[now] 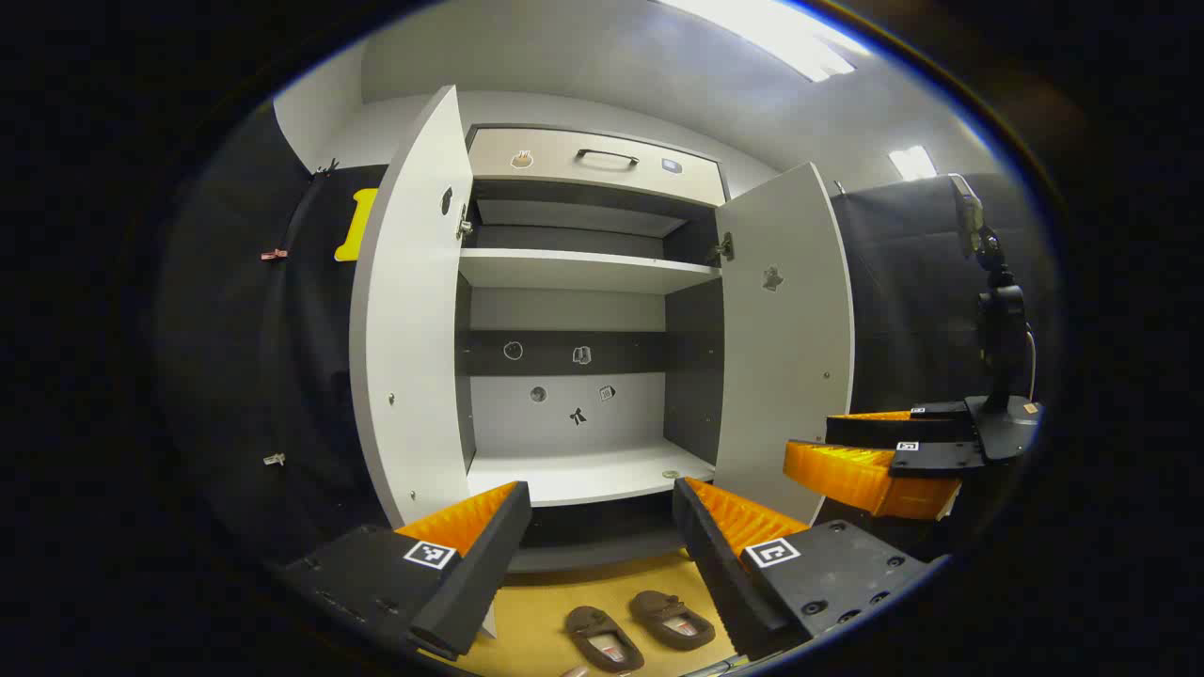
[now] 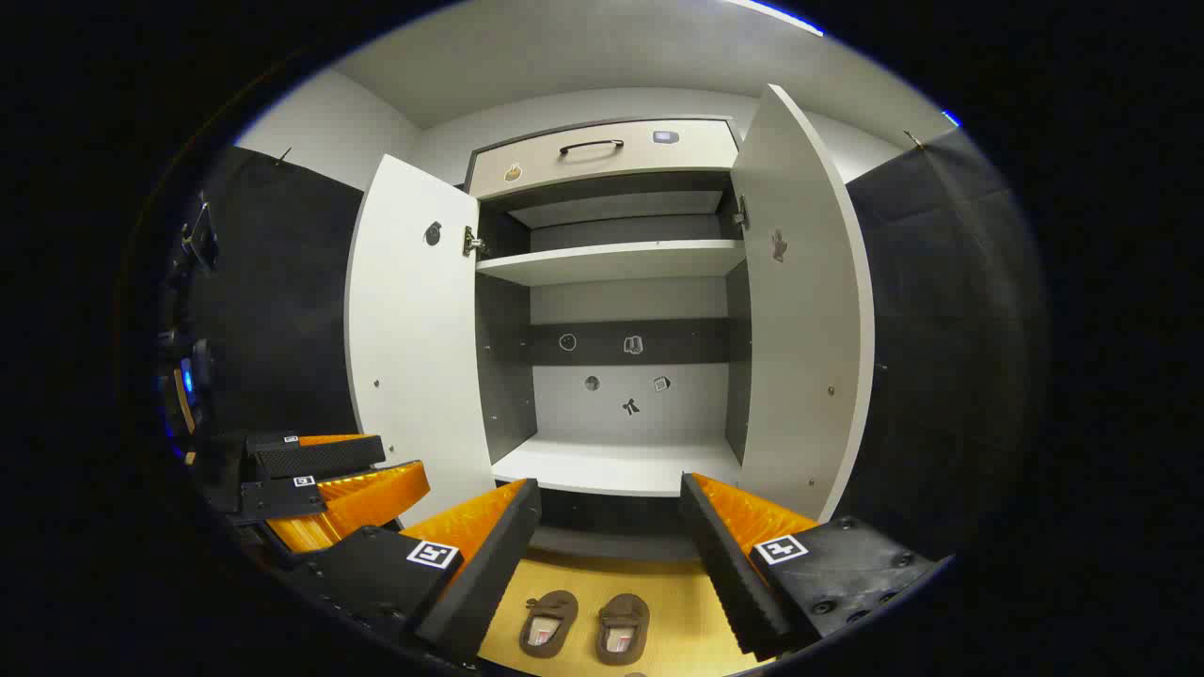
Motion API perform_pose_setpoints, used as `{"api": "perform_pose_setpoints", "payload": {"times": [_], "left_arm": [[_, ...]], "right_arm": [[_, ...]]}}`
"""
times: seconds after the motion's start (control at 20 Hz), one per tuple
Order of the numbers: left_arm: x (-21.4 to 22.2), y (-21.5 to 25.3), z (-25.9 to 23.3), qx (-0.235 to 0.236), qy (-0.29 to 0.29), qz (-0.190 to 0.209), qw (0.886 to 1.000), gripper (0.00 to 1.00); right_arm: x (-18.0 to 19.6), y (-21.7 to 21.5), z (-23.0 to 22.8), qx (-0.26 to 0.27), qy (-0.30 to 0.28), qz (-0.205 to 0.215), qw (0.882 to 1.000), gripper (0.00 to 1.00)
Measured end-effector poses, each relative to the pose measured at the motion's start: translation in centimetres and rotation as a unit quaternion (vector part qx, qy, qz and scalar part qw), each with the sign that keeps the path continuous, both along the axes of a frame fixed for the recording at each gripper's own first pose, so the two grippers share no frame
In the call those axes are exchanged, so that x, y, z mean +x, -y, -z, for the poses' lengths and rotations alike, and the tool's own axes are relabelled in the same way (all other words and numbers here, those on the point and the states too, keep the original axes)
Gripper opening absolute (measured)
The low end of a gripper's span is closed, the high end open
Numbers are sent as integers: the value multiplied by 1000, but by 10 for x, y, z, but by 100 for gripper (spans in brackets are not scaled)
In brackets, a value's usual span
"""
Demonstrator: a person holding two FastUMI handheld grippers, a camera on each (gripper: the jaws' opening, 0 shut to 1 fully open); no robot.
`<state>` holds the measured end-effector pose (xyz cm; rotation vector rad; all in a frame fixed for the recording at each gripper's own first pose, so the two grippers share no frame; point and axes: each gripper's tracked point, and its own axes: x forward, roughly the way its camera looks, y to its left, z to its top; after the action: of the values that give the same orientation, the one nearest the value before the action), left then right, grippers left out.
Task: Grab one shoe with the right hand and put it into the shoe cabinet, grab the other shoe with the left hand and put it into the shoe cabinet; then close the right door with the right hand and the left door with the left hand.
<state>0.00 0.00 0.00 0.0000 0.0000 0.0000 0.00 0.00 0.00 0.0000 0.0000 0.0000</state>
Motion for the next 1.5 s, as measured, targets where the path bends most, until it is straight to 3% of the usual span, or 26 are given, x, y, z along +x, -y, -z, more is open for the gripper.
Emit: {"api": "perform_pose_setpoints", "payload": {"times": [1.0,1.25,1.5], "left_arm": [[1,0,-1,1,1,-1,1000,96],[2,-9,-1,2,6,-11,1000,96],[5,-19,-3,-3,14,-22,1000,96]], "right_arm": [[4,10,17,2,-17,20,1000,98],[7,-1,49,-10,-46,14,999,98],[14,-17,113,2,-114,-10,993,98]]}}
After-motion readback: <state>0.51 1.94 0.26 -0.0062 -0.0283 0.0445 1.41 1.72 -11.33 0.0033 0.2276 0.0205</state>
